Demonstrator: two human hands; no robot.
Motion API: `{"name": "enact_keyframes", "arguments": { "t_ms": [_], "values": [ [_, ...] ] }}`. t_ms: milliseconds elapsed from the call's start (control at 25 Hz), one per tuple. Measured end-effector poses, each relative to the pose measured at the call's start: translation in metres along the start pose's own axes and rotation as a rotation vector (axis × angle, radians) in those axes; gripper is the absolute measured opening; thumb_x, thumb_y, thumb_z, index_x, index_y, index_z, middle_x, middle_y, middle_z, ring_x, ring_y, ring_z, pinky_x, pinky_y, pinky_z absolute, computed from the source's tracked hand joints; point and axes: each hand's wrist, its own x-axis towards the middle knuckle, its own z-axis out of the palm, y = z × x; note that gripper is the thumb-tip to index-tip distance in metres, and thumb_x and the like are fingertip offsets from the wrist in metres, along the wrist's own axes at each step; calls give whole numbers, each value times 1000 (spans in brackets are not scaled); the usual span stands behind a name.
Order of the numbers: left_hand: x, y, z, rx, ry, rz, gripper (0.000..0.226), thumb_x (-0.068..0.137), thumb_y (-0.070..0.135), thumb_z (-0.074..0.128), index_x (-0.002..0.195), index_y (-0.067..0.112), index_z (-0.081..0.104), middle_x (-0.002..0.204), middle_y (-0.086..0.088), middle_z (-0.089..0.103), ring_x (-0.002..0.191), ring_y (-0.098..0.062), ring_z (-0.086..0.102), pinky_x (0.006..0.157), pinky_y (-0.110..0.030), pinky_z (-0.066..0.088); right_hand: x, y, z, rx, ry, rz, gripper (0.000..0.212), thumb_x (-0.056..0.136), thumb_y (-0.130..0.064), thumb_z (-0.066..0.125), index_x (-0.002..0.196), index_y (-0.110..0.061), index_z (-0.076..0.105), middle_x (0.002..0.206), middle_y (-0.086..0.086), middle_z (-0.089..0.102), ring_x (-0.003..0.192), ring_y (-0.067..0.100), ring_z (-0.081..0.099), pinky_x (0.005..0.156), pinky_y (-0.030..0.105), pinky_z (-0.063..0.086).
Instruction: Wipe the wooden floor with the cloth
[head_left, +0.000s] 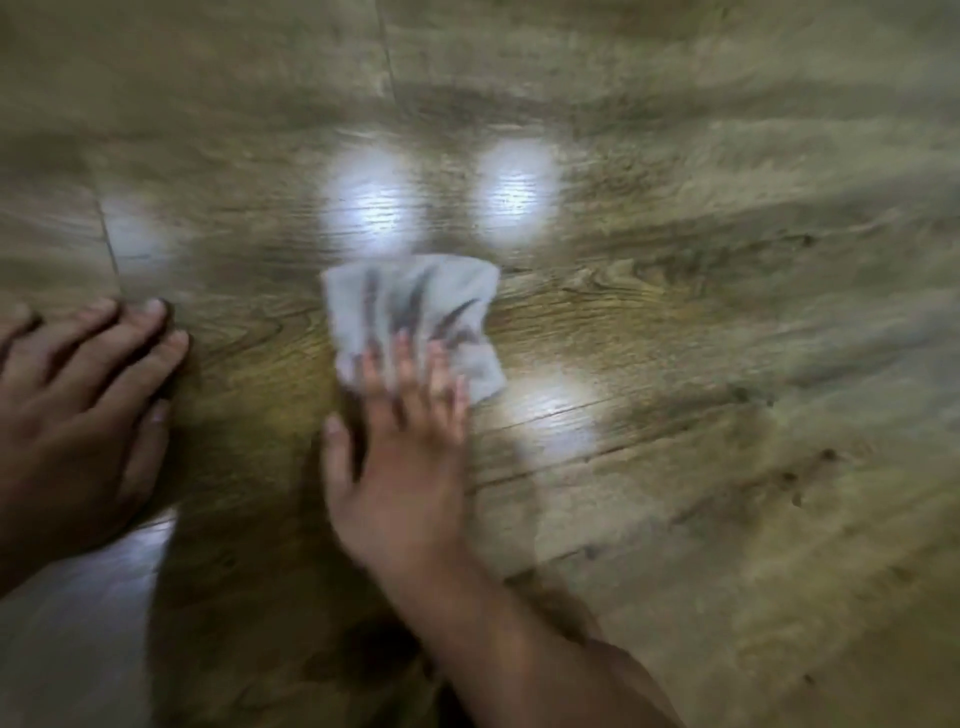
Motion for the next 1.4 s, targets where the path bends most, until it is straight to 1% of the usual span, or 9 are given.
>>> {"name": "enact_keyframes", "arguments": {
  "t_ms": [160, 320, 440, 760, 840, 960, 1120, 1280, 1400],
  "values": [
    [8, 1, -20, -18, 46, 46, 57, 99, 34, 31, 149, 12, 45, 162, -10, 29, 146, -39, 32, 112, -68, 26, 10, 72, -27, -120, -61, -305, 54, 95, -40, 46, 146, -22, 46, 159, 4, 33, 149, 25, 25, 119, 49, 26],
    [10, 29, -46, 84, 155, 83, 47, 93, 27, 46, 134, 9, 63, 150, -8, 49, 133, -38, 49, 111, -64, 28, 67, 228, -93, -118, 126, 481, 64, 94, -49, 30, 142, -12, 50, 158, 15, 31, 146, 30, 29, 117, 46, 29],
    [16, 30, -54, 90, 153, 74, 46, 91, 23, 52, 134, 11, 64, 149, -9, 51, 134, -36, 50, 112, -62, 28, 91, 192, -86, -27, 215, 679, 80, 88, -57, 20, 139, -5, 51, 150, 21, 44, 144, 35, 32, 120, 48, 21],
    [8, 19, -47, 74, 219, 56, 42, 82, 29, 55, 118, 11, 66, 124, -16, 57, 116, -35, 57, 115, -56, 31, 79, -84, 15, -25, -65, -366, 54, 98, -50, 30, 140, -24, 54, 156, -5, 38, 147, 22, 29, 119, 44, 24],
    [14, 29, -39, 45, 251, 75, 39, 85, 28, 59, 118, 10, 69, 114, -13, 55, 108, -30, 56, 112, -57, 36, 106, -36, -4, -156, -52, -356, 52, 100, -47, 33, 146, -27, 45, 161, -3, 28, 147, 21, 27, 121, 39, 22],
    [9, 27, -39, 20, 351, 46, 31, 90, 28, 59, 113, 9, 69, 114, -8, 51, 106, -27, 58, 111, -54, 39, 142, 53, -44, -167, -69, 35, 56, 102, -46, 33, 154, -25, 31, 165, 3, 10, 151, 26, 15, 121, 42, 16],
    [9, 19, -40, -66, 435, -9, 11, 95, 24, 56, 99, 13, 56, 105, -9, 61, 105, -26, 56, 111, -49, 41, 156, 52, -52, -43, -21, 374, 81, 86, -64, 17, 153, -20, 32, 162, 14, 25, 152, 29, 13, 122, 45, 9],
    [11, 16, -62, -353, 572, -201, 32, 102, 26, 46, 81, 7, 61, 95, -12, 60, 95, -28, 52, 95, -45, 47, 110, -69, 5, -57, 42, 172, 76, 87, -64, 16, 152, -28, 35, 163, 1, 20, 152, 31, 9, 121, 45, 9],
    [-11, -23, -83, -204, 677, -391, 33, 100, 28, 46, 86, 5, 66, 101, -16, 63, 97, -35, 57, 96, -53, 46, 76, -161, 48, -105, -20, -204, 68, 92, -56, 19, 148, -26, 44, 160, -1, 28, 151, 29, 13, 121, 44, 13]
  ]
}}
